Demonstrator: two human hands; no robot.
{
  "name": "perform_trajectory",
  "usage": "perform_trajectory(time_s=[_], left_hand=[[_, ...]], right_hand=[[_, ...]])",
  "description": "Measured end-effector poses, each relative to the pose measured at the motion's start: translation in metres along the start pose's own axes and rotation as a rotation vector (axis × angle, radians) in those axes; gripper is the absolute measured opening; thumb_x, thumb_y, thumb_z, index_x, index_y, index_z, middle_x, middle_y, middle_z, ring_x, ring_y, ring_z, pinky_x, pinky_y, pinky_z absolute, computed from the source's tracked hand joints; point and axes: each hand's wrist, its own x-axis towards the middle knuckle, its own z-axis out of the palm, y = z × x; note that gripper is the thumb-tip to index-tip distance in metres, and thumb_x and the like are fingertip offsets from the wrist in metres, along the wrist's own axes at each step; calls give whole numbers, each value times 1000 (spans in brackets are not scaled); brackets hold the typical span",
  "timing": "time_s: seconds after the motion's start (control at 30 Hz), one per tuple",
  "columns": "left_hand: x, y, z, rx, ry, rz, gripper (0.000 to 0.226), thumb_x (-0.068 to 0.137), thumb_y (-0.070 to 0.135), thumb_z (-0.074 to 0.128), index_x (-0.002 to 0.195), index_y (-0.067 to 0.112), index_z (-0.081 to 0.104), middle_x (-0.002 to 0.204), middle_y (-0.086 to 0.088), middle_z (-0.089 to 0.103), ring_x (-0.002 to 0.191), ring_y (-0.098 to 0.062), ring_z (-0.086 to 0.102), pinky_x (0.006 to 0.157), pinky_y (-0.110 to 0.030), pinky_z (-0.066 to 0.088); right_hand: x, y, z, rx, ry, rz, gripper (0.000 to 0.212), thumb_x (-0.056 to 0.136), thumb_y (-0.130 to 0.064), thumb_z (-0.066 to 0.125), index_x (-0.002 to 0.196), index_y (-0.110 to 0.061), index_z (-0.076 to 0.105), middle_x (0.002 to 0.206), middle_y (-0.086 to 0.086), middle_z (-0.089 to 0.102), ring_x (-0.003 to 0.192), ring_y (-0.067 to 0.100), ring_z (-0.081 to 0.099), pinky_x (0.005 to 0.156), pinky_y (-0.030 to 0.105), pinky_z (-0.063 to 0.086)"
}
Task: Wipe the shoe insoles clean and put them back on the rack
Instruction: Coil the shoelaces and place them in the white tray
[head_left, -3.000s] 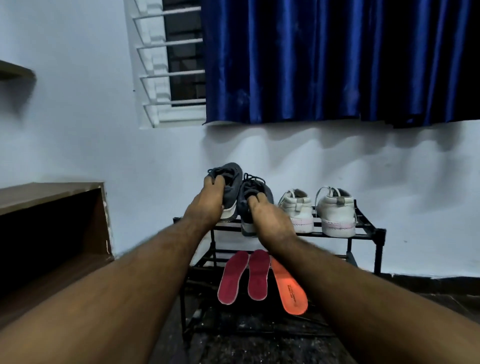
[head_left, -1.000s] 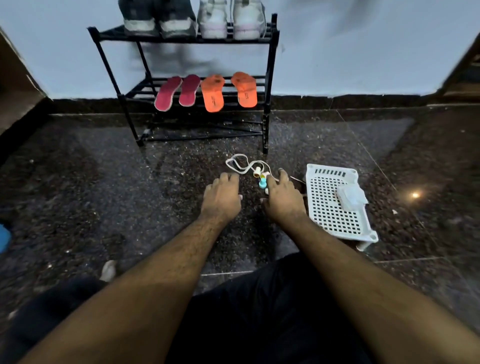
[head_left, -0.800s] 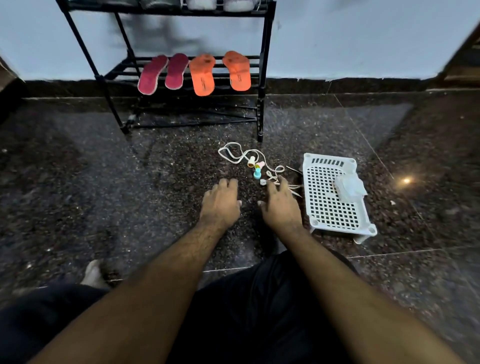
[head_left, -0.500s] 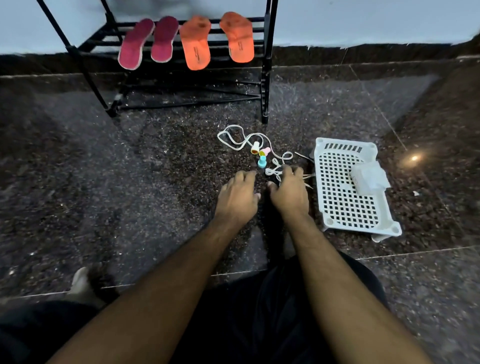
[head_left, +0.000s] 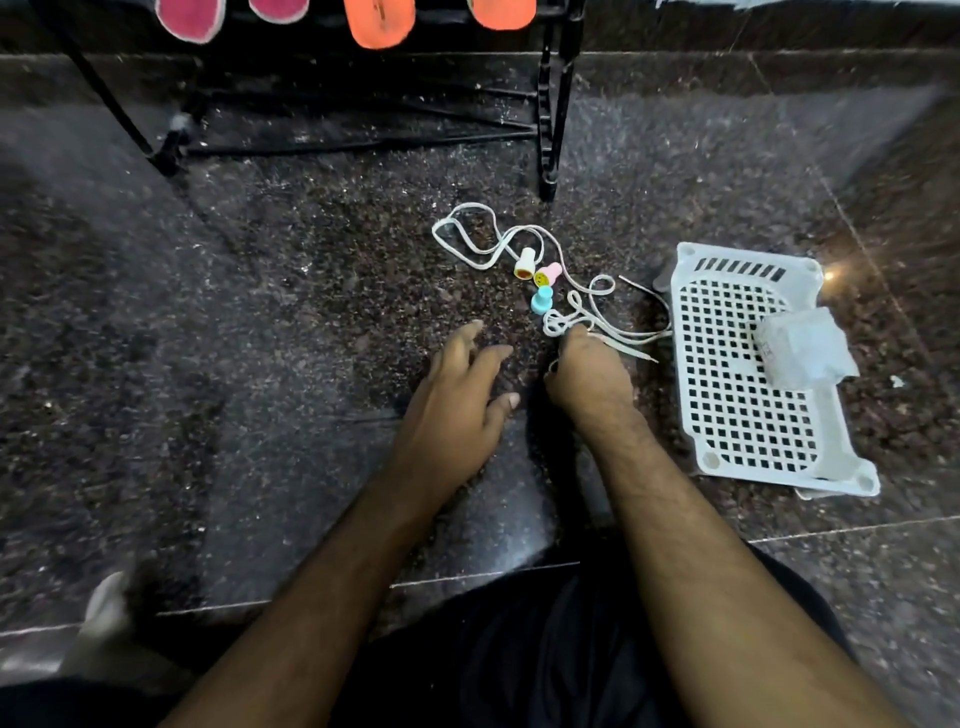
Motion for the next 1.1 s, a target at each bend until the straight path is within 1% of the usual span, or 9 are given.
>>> perform_trajectory(time_s=[0.23, 0.47, 0.53, 0.63, 0.7, 0.77, 0.9, 0.97, 1.1], left_hand=[[-18, 12, -11, 36, -65, -9, 53, 94, 25, 64, 143, 17, 47, 157, -8, 30, 144, -26, 33, 113, -44, 37], [-64, 4, -41, -112, -21, -134, 78, 91, 24, 67, 156, 13, 25, 153, -6, 39, 141, -20, 38, 116, -38, 34], [-76, -1, -53, -156, -2, -160, 76, 89, 19, 70, 154, 13, 30, 140, -1, 52, 130, -17, 48, 110, -29, 36], [-77, -8, -80, -91, 48, -138, 38, 87, 13, 67, 125, 18, 61, 106, 4, 68, 99, -19, 62, 89, -34, 48], [-73, -15, -100, -106, 48, -157, 14, 89, 18, 59, 98, 25, 67, 85, 7, 71, 80, -15, 64, 76, -37, 51], [-73, -25, -112, -168, 106, -191, 18, 95, 22, 54, 81, 23, 65, 66, 8, 65, 61, -9, 59, 62, -33, 47], [-71, -35, -116, -597, 218, -414, 24, 105, 11, 47, 92, 11, 67, 56, 5, 56, 49, -7, 51, 52, -18, 42], [-58, -28, -116, -768, 235, -519, 26, 106, 10, 44, 91, 11, 65, 54, 6, 51, 47, -8, 50, 49, -21, 45], [-30, -11, -124, -919, 196, -614, 18, 99, 16, 48, 87, 13, 61, 53, 5, 40, 47, -9, 38, 45, -21, 35]], right_hand=[[-31, -15, -18, 314, -18, -82, 7, 88, -19, 58, 90, -18, 65, 91, 4, 70, 88, 24, 65, 81, 27, 47], [-90, -36, -17, 677, -214, -446, 5, 86, -17, 67, 89, -19, 72, 78, -6, 67, 65, 3, 55, 68, 22, 45], [-104, -42, -16, 745, -217, -544, 10, 88, -27, 69, 87, -17, 74, 86, -1, 68, 78, 8, 60, 76, 27, 48], [-128, -60, -20, 834, -217, -658, 13, 94, -21, 67, 91, -11, 74, 93, 6, 66, 88, 4, 58, 83, 17, 43], [-141, -73, -20, 991, -267, -615, 16, 99, -17, 60, 90, -7, 69, 81, -6, 66, 74, -4, 55, 72, 11, 43], [-144, -83, -19, 1166, -362, -512, 21, 103, -23, 53, 88, -12, 64, 67, -14, 60, 60, -4, 49, 56, 13, 41], [-124, -91, -11, 1317, -435, -366, 27, 103, -32, 48, 80, -24, 60, 66, -3, 56, 60, 9, 46, 58, 30, 33], [-108, -95, -5, 1244, -337, -338, 28, 101, -35, 50, 80, -23, 64, 62, -1, 53, 56, 13, 46, 57, 33, 34], [-82, -90, 8, 688, -52, -492, 25, 96, -41, 56, 76, -28, 65, 59, -11, 62, 58, 6, 58, 61, 30, 45]])
